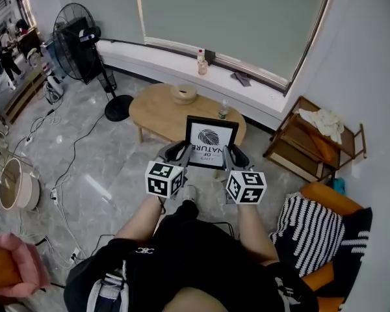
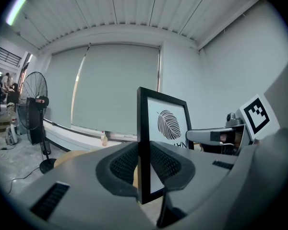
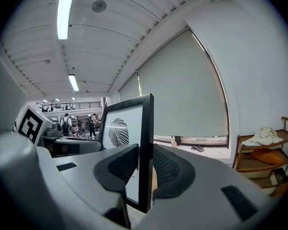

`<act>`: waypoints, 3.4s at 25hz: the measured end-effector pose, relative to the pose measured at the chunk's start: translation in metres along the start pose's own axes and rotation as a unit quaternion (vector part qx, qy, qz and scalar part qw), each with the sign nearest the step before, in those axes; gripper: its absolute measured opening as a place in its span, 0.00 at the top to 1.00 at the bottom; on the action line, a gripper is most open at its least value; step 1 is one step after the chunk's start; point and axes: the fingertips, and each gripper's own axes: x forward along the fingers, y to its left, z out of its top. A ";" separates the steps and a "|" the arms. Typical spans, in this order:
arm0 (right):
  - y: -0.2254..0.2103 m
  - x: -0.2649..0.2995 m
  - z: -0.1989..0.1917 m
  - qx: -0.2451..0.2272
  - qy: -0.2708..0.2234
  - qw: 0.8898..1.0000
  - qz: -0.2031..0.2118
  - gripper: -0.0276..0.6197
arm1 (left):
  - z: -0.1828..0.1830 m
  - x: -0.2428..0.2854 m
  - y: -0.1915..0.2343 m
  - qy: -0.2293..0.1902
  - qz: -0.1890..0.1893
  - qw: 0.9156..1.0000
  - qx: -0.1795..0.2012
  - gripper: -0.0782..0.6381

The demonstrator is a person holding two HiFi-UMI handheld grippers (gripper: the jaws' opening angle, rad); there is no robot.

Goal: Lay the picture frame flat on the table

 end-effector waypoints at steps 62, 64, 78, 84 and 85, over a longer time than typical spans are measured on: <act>-0.415 0.391 -0.210 0.222 0.319 0.917 -0.088 0.80 | -0.210 0.566 0.111 0.364 -0.096 0.913 -0.159 0.76; -0.427 0.399 -0.234 0.223 0.340 0.910 -0.085 0.81 | -0.235 0.578 0.112 0.381 -0.090 0.904 -0.170 0.76; -0.470 0.468 -0.412 0.232 0.434 0.869 -0.056 0.81 | -0.410 0.636 0.148 0.450 -0.045 0.862 -0.231 0.76; -0.477 0.500 -0.482 0.223 0.457 0.859 -0.058 0.81 | -0.479 0.656 0.173 0.462 -0.039 0.852 -0.242 0.76; -0.479 0.505 -0.492 0.217 0.461 0.858 -0.061 0.81 | -0.490 0.660 0.175 0.464 -0.039 0.849 -0.248 0.76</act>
